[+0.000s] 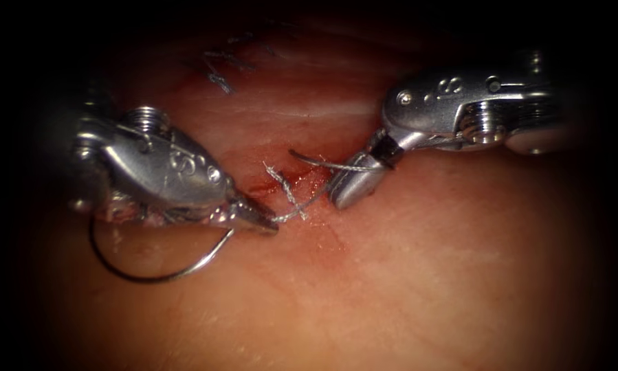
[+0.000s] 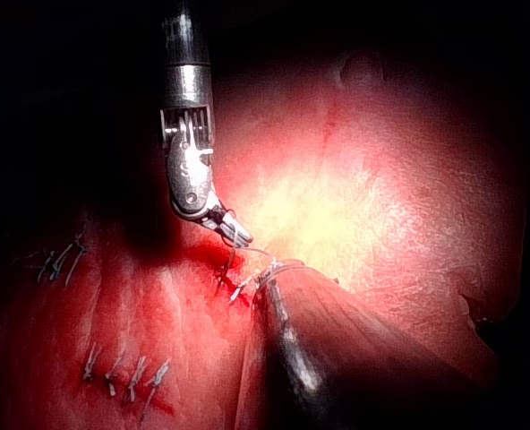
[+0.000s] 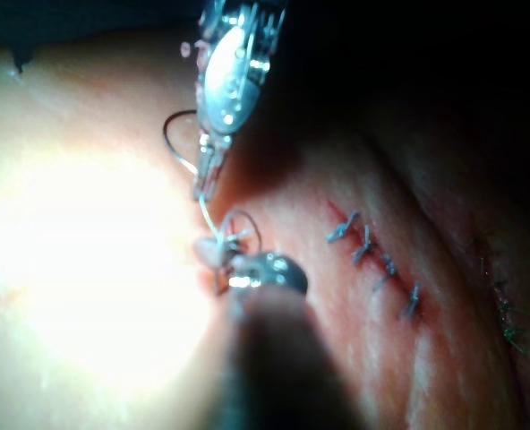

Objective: Wound Closure

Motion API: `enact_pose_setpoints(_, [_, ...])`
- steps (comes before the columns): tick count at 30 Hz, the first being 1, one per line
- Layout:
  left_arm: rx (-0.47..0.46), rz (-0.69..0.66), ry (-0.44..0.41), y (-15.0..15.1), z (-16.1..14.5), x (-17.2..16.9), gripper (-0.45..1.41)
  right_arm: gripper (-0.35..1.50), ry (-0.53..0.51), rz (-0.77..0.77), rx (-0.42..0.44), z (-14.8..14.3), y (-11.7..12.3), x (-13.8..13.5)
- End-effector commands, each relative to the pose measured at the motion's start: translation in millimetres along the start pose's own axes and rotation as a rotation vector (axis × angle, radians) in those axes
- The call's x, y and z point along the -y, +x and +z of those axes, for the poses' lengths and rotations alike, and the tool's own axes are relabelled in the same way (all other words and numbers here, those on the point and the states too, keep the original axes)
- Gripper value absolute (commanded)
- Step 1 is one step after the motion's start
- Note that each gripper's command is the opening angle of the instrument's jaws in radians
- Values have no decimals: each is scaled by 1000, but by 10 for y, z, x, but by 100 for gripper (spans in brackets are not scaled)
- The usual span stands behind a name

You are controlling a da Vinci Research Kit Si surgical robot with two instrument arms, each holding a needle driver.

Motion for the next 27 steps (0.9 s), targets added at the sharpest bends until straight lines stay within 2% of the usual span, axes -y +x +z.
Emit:
enact_pose_setpoints(1, [-1,1,-1,0,9,-7,-45,-35,-32,10,-20,2,-3,-17])
enact_pose_setpoints(6, [-2,3,-11,5,5,-37,-45,-35,-96,43,-49,-3,-12,-35])
enact_pose_setpoints(10, [-5,-4,-32,15,-5,-77,-45,-35,-141,68,-61,-2,-21,-48])
enact_pose_setpoints(18, [-6,7,-46,22,-21,-106,-45,-35,-151,71,-63,8,-33,-54])
enact_pose_setpoints(27, [-20,25,-53,8,-51,-140,-45,-35,-193,84,-80,10,-32,-65])
